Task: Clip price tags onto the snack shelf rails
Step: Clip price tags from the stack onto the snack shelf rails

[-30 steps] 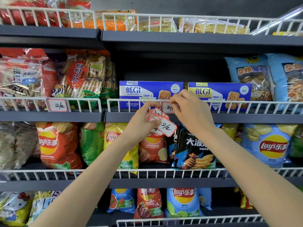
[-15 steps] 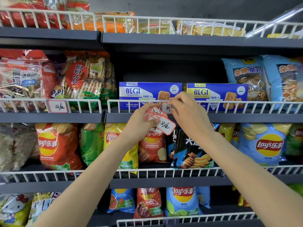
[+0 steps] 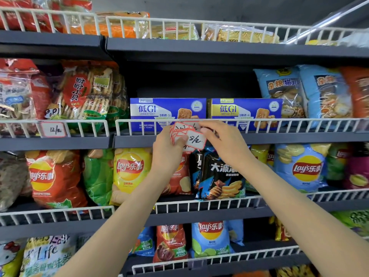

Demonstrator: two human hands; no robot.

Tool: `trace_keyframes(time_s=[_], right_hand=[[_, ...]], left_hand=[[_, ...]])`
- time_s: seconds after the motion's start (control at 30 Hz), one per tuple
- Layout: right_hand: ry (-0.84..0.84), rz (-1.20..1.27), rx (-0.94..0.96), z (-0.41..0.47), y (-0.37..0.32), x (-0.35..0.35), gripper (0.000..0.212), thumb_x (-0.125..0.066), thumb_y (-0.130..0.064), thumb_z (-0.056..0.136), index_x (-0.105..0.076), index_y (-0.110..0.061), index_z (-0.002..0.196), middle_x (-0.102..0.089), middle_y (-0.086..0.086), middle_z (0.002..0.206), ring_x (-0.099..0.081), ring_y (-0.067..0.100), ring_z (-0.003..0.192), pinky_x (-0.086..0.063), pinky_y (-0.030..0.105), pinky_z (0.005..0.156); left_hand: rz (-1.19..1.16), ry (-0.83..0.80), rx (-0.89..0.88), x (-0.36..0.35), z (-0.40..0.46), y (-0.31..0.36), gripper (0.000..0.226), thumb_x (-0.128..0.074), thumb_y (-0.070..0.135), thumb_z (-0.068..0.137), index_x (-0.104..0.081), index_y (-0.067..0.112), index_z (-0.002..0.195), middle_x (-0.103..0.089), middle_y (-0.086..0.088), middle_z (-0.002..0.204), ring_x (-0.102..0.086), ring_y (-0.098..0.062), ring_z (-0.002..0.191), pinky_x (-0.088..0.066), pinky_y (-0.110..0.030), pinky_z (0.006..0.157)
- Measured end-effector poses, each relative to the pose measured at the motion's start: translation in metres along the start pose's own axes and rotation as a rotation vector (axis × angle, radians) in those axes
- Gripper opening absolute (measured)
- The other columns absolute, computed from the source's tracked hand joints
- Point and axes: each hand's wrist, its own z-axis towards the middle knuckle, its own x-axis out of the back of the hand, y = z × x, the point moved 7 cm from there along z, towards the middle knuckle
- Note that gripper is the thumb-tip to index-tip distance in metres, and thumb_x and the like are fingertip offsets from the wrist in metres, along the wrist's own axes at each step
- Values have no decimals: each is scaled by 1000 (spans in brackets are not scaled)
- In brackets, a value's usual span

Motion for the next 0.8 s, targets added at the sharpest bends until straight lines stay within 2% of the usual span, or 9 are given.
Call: trace_keyframes(time_s=[0.1,0.23,0.3,0.4,0.5,0.67,0.73,0.8], right_hand=[[-56,74,-59,-9,17,8,34,-51,-30,94,-58,-17,124,-62,-2,120,-56,8,108,-36,7,77],[33,138,-117,-23,58,46,19,-64,-31,86,-67,-17,98,-66,-1,94,-59,13,87,-39,15,69],[99,179,-150,-30,84,72,13,-70,-30,81,-65,-18,83,-64,-2,80,-57,12,75,-40,17,65],[173,214,-187,-41,126,113,17,-76,-26,75,-64,-13,74,-63,3,71,-52,11,64,-40,21,61],[181,241,-172,-52,166,153,16,-77,-22,74,-65,-13,68,-62,0,62,-53,7,57,-39,15,55],[153,270,-151,-58,234,207,22,-77,-20,74,-62,-24,58,-63,-6,55,-54,1,49,-43,16,52],[140,256,-138,-59,251,222,19,-76,-18,75,-64,-17,59,-60,-5,54,-51,1,48,-38,14,51],[142,225,-128,-60,264,236,16,-74,-17,77,-67,-9,66,-57,-3,55,-47,3,49,-38,19,54]], left_hand=[[13,-21,-33,-21,-2,11,30,-57,23,91,-56,15,121,-64,-3,112,-61,-17,104,-51,-42,93],[-8,-75,-48,-72,-11,30,21,-57,22,92,-56,16,111,-65,-3,106,-62,-17,99,-52,-42,90],[-28,-96,-64,-103,-17,43,18,-57,21,92,-58,17,109,-67,0,103,-63,-15,98,-51,-36,89],[-60,-110,-70,-154,-27,61,11,-57,18,91,-59,21,102,-66,6,95,-62,-8,91,-50,-23,83],[-94,-108,-68,-209,-38,79,13,-58,14,91,-58,20,103,-66,6,94,-63,-10,91,-50,-27,84],[-95,-130,-73,-289,-49,102,16,-58,16,91,-59,14,107,-68,-4,100,-65,-16,91,-55,-36,83],[-89,-124,-68,-311,-49,110,18,-58,20,91,-60,14,108,-68,-5,102,-65,-20,96,-52,-46,88],[-56,-121,-68,-330,-47,116,26,-58,24,91,-59,11,113,-67,-6,106,-63,-21,100,-51,-46,89]])
